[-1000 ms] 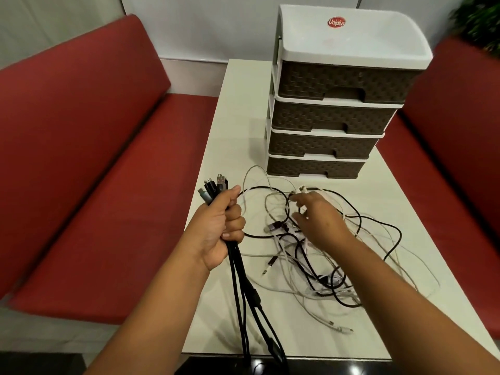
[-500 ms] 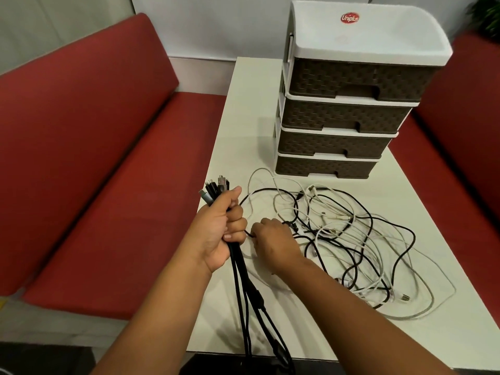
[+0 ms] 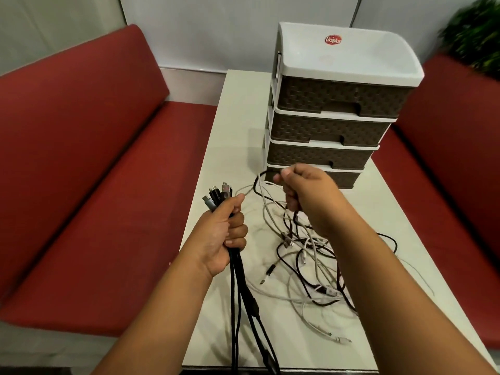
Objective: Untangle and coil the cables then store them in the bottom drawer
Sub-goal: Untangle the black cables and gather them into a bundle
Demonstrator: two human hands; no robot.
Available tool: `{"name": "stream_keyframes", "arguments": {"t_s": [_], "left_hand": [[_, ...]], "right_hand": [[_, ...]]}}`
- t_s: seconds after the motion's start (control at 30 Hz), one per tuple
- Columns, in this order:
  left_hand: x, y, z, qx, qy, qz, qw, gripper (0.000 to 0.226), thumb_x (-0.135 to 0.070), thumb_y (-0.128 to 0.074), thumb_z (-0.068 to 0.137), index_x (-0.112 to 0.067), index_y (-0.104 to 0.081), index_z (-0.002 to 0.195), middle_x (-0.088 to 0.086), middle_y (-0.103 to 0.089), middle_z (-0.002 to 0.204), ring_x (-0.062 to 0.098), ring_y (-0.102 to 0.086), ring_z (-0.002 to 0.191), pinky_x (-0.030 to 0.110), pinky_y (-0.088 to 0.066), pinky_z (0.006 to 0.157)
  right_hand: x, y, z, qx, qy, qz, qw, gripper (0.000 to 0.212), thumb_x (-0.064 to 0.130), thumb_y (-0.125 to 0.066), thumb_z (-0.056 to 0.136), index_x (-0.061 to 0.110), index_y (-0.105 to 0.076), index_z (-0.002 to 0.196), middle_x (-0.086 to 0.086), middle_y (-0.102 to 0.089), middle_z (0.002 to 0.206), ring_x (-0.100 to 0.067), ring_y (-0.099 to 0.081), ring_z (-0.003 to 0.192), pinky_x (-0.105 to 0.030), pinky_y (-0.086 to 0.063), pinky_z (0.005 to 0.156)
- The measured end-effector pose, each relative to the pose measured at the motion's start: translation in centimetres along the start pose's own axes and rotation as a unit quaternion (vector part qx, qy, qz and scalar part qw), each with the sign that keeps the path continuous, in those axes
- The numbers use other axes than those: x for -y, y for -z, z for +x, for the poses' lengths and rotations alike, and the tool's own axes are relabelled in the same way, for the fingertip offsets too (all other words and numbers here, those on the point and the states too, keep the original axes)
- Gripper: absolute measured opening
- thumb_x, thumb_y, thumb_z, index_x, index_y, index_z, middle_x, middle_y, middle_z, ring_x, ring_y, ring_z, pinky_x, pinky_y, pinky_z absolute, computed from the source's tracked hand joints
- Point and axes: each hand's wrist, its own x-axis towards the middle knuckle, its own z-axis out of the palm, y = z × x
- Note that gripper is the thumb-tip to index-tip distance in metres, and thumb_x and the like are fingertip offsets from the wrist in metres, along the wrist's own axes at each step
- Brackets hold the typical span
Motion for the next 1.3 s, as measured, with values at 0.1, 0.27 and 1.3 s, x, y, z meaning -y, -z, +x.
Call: {"name": "stream_keyframes", "arguments": {"t_s": [0.1,0.27,1.3], "left_hand": [[0.0,-0.4,0.1,0.008,0.007,0.001,1.000,0.034,-0.028,-0.057,0.094,-0.021,-0.041,0.065,-0.009,-0.018,0.048,0.002,-0.016,0.035,0.015,-0.013,0.031],[0.0,-1.0,0.1,0.017,0.010,0.010,1.000,0.034,-0.030,-0.058,0.094,-0.020,-0.042,0.066,-0.010,-0.018,0.048,0.002,-0.016,0.035,0.015,-0.013,0.031],[1.4,-2.4,-2.9,0.097,0.070,0.194,0.974,0.027,-0.026,-0.057,0.094,-0.015,-0.063,0.069,-0.010,-0.016,0.045,0.005,-0.009,0.041,0.016,-0.008,0.037]], "right_hand": [[3.0,1.2,-0.9,-0.002,0.035,0.052,0.998,0.021,0.022,-0.053,0.099,0.010,-0.065,0.086,0.005,-0.034,0.051,-0.009,-0.027,0.045,-0.023,-0.025,0.046],[6.8,3.2,-1.8,-0.035,0.153,0.034,0.987,0.021,0.022,-0.053,0.100,0.010,-0.066,0.087,-0.004,-0.041,0.055,-0.009,-0.024,0.044,-0.025,-0.023,0.045],[-4.5,-0.7,-0.7,0.026,-0.205,0.130,0.970,0.029,0.030,-0.057,0.097,0.004,-0.056,0.085,-0.002,-0.053,0.044,-0.012,-0.051,0.035,-0.022,-0.048,0.048]]}}
